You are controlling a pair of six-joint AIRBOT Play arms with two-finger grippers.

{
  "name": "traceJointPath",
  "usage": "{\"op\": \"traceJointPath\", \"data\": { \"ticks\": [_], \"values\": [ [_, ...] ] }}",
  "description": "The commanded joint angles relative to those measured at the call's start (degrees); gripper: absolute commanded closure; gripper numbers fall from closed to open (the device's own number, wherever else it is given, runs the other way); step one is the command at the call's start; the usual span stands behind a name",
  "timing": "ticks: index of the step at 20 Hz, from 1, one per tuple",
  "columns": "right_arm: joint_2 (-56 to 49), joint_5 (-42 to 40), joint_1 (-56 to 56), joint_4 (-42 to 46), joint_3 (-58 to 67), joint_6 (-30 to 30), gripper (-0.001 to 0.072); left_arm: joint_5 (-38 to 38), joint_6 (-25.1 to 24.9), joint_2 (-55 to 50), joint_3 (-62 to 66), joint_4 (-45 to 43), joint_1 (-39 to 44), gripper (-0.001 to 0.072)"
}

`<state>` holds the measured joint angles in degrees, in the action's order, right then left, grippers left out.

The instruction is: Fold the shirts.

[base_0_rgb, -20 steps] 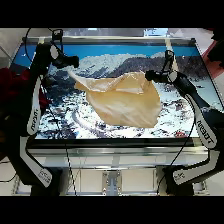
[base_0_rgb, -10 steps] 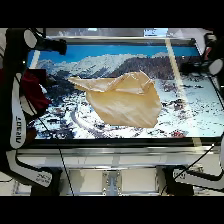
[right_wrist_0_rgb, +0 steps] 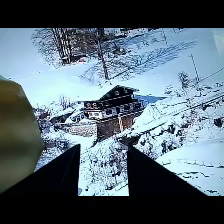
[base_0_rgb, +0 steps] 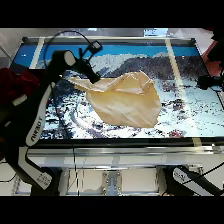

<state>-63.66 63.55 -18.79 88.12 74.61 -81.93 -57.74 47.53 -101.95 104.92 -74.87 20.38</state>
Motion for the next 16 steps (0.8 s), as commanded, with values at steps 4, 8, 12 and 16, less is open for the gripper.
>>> {"op": "traceJointPath", "data": {
  "ticks": [4, 8, 12, 16],
  "values": [
    [1.42, -2.71, -0.39, -11.61, -3.56, 5.90, 0.0365, 7.82, 5.03, -9.42, 0.63, -3.32, 8.20, 0.0005],
    [1.42, -4.61, -0.39, -15.93, -3.56, 10.36, 0.0365, 8.44, 11.10, -15.50, 6.95, -6.10, 9.33, 0.0006],
    [1.42, -4.76, -0.39, -18.38, -3.56, 13.14, 0.0365, 8.04, 17.92, -19.28, 11.78, -14.80, 8.85, 0.0007],
    [1.42, -5.16, -0.39, -20.24, -3.56, 14.29, 0.0365, 6.12, 18.10, -20.13, 11.74, -14.80, 8.76, 0.0011]
  ]
}}
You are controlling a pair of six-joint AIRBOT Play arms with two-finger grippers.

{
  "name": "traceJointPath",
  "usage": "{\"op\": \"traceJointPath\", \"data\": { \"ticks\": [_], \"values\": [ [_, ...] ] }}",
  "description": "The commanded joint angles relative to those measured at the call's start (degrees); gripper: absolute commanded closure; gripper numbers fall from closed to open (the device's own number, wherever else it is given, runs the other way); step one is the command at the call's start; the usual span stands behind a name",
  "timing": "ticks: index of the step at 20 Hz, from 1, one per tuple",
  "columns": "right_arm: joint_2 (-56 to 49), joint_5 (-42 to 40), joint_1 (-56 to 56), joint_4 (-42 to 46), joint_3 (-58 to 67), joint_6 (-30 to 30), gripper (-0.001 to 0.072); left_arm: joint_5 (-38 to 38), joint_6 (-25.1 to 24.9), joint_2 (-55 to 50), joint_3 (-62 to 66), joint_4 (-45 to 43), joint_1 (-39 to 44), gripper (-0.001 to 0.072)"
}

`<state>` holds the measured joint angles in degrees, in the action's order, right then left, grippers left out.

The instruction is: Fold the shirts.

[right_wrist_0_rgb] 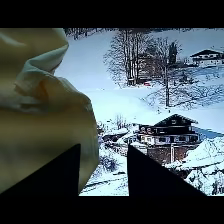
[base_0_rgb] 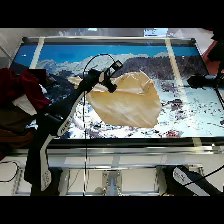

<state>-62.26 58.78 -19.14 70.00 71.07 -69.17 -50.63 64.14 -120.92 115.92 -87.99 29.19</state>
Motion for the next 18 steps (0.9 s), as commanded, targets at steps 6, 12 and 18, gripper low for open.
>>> {"op": "traceJointPath", "data": {
  "ticks": [6, 12, 18],
  "values": [
    [0.02, 1.70, -0.02, -4.66, -0.02, 1.55, 0.0365, -0.98, 2.12, -2.97, 0.74, -1.60, -0.09, 0.0206],
    [0.02, 10.86, -0.04, -4.74, -4.28, 1.36, 0.0365, -1.31, 2.16, -3.21, 1.38, -2.38, -0.31, 0.0697],
    [-1.36, -2.54, 0.46, -14.56, -31.74, 0.98, 0.0152, -1.75, 6.71, 0.46, 2.58, -9.70, -0.79, 0.0697]
  ]
}}
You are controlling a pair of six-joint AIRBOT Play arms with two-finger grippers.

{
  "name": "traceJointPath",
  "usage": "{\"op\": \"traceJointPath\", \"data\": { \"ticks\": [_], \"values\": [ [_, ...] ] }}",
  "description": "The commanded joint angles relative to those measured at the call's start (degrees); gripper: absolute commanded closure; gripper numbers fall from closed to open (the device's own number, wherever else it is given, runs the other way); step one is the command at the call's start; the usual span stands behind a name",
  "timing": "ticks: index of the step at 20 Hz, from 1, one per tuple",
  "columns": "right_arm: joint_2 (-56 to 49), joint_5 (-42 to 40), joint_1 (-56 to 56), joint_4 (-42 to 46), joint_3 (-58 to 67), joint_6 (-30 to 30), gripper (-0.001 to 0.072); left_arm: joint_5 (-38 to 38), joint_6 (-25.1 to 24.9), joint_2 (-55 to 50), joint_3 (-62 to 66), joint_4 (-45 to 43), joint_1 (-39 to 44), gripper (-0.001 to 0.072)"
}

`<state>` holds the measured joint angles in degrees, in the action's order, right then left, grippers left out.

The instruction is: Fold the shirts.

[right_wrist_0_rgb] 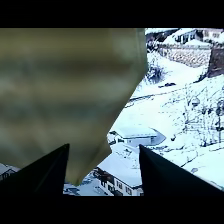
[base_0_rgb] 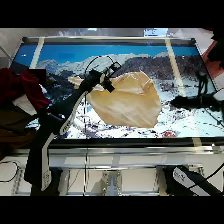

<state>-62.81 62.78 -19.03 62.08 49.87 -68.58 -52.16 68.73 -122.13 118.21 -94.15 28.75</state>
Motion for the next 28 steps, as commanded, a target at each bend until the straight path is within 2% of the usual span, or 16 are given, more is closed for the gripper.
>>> {"op": "traceJointPath", "data": {
  "ticks": [1, 3, 9, 10, 12, 14, 16, 19, 24, 26, 28],
  "values": [
    [-1.40, -8.92, 1.07, -9.55, -12.87, 1.60, 0.0152, -0.24, 2.23, 2.69, 0.28, -3.61, -0.63, 0.0697],
    [-3.48, -11.80, 3.93, -13.29, -15.21, 2.91, 0.0159, -0.24, 2.93, 4.59, 0.28, -3.85, -1.27, 0.0697],
    [-10.82, -19.82, 14.25, -14.80, -15.28, 2.38, 0.0182, -1.70, 3.52, 7.30, 0.24, -3.87, -1.68, 0.0697],
    [-10.82, -21.03, 14.62, -15.30, -15.17, 2.36, 0.0247, -2.10, 3.52, 7.34, 0.24, -4.39, -1.68, 0.0697],
    [-10.71, -20.98, 14.36, -17.09, -14.05, 2.69, 0.0663, -2.82, 3.52, 7.69, 0.24, -6.43, -1.68, 0.0697],
    [-9.60, -19.17, 14.38, -16.81, -11.06, 4.17, 0.0680, -2.91, 3.72, 9.33, 0.24, -10.80, -1.68, 0.0698],
    [-5.86, -16.85, 14.36, -13.73, -6.38, 4.07, 0.0680, -3.10, 6.34, 13.55, 0.24, -17.88, -1.99, 0.0698],
    [3.93, -11.45, 14.38, -2.69, 3.50, -0.33, 0.0681, -6.64, 7.58, 23.43, 0.24, -24.15, -2.75, 0.0698],
    [23.91, -9.75, 14.38, 18.97, 21.33, -10.05, 0.0682, -15.10, 8.46, 43.06, 0.24, -24.00, -2.62, 0.0697],
    [28.33, -11.56, 14.38, 24.79, 28.11, -11.65, 0.0684, -16.87, 13.20, 50.49, 0.24, -23.41, -2.62, 0.0697],
    [29.33, -12.24, 14.38, 26.01, 34.36, -11.65, 0.0684, -18.75, 15.50, 56.41, 0.24, -19.02, -2.62, 0.0697]
  ]
}}
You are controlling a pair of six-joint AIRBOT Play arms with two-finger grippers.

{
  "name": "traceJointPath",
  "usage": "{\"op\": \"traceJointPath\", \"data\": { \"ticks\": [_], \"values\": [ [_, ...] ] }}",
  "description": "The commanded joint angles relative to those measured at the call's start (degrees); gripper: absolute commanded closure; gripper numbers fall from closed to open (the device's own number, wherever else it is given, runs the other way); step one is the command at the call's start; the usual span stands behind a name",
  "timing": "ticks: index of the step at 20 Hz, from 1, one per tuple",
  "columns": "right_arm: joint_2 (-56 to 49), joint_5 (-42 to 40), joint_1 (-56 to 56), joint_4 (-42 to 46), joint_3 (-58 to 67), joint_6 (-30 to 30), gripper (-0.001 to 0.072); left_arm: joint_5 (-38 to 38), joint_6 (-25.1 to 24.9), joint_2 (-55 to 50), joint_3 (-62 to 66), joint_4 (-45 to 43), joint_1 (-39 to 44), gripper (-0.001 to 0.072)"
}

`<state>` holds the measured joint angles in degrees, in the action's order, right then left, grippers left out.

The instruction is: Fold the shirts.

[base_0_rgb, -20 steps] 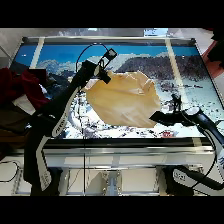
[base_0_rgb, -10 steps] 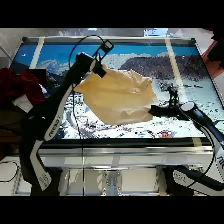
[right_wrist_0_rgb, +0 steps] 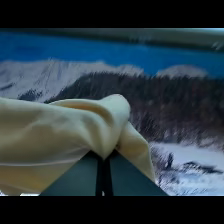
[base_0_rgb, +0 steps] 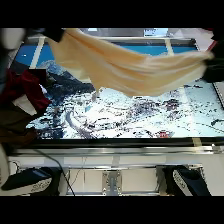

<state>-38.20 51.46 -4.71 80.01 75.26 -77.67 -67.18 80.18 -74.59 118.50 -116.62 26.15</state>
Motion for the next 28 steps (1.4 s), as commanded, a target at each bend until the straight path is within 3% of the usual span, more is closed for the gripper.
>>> {"op": "traceJointPath", "data": {
  "ticks": [1, 5, 10, 16, 21, 22, 23, 24, 25, 28],
  "values": [
    [4.26, -1.20, 0.07, 7.43, 10.51, -2.56, 0.0684, -5.14, 4.07, 10.67, -0.04, 6.58, -0.02, 0.0698],
    [-3.26, -0.74, 0.07, 2.78, 10.78, -2.56, 0.0683, -9.97, 4.07, 9.94, -5.11, 10.10, -0.04, 0.0698],
    [-25.79, -1.53, 0.11, -1.84, 9.07, -2.51, 0.0682, -9.57, 4.96, -1.81, -22.23, 8.57, -0.74, 0.0698],
    [-50.23, -11.30, 0.31, -10.54, 4.33, -2.54, 0.0681, 5.44, 12.57, -23.52, -27.08, 3.15, -8.96, 0.0697],
    [-56.83, -28.06, 2.86, -14.67, 4.26, -2.51, 0.0678, 16.79, 16.28, -28.04, -26.91, 3.04, -11.61, 0.0697],
    [-56.81, -31.12, 3.61, -14.78, 4.33, -2.54, 0.0644, 17.62, 17.84, -28.04, -25.99, 3.04, -11.58, 0.0684],
    [-56.65, -33.24, 4.20, -14.95, 4.79, -2.51, 0.0474, 17.59, 18.93, -28.02, -24.13, 2.71, -11.58, 0.0513],
    [-56.33, -33.40, 4.37, -14.78, 5.60, -2.47, 0.0314, 16.50, 19.02, -28.00, -21.46, 1.44, -11.58, 0.0191],
    [-55.54, -32.41, 4.22, -13.99, 6.58, -2.47, 0.0310, 14.14, 18.99, -27.74, -17.75, -1.49, -11.58, 0.0044],
    [-49.51, -24.28, -0.11, -3.93, 8.59, -4.59, 0.0311, 8.20, 18.88, -23.96, -8.79, -11.32, -12.79, 0.0046]
  ]
}}
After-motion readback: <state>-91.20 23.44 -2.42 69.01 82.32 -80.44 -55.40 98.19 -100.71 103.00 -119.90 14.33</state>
